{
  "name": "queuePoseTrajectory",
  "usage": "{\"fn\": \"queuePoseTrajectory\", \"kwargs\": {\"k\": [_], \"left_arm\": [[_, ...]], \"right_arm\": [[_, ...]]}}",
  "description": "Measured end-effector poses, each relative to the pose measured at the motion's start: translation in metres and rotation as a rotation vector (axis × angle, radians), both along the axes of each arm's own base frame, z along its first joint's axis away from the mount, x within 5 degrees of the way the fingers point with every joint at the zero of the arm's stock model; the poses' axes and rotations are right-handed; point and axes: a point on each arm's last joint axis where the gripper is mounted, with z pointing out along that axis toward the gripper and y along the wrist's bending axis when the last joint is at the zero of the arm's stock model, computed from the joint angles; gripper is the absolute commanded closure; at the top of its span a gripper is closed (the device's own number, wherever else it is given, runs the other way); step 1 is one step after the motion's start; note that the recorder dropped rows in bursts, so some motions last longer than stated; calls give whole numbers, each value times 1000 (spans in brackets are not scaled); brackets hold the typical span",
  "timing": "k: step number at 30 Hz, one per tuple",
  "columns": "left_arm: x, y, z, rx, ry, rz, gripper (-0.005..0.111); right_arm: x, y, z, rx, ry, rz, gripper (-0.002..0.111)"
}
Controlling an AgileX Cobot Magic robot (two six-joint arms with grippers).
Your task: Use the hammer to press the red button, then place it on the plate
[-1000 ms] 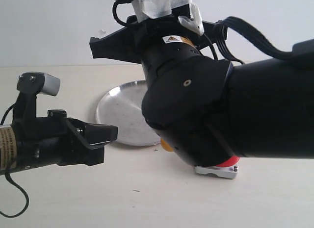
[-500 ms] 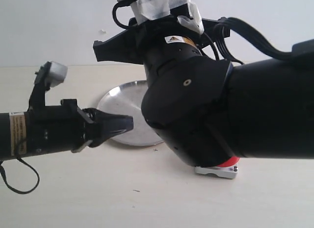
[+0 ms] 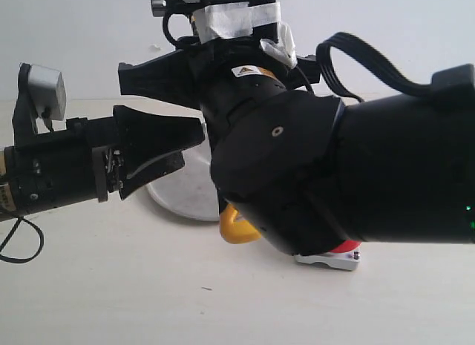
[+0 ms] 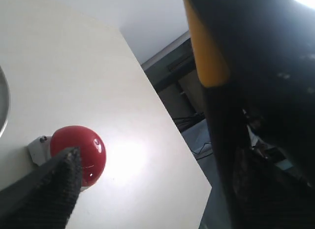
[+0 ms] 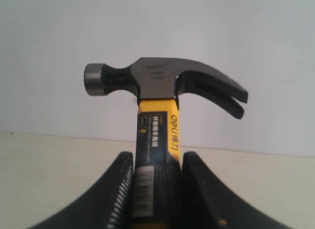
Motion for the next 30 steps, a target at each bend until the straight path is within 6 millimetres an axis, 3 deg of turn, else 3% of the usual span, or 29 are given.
{"fn": "queuePoseTrajectory", "kwargs": {"k": [14, 30], "left_arm": [[-1, -7, 3, -51, 23, 33, 26], [-16, -16, 8, -78, -34, -135, 28]], "right_arm": [[1, 0, 8, 97, -68, -15, 108], [5, 0, -4, 40, -74, -64, 108]]}}
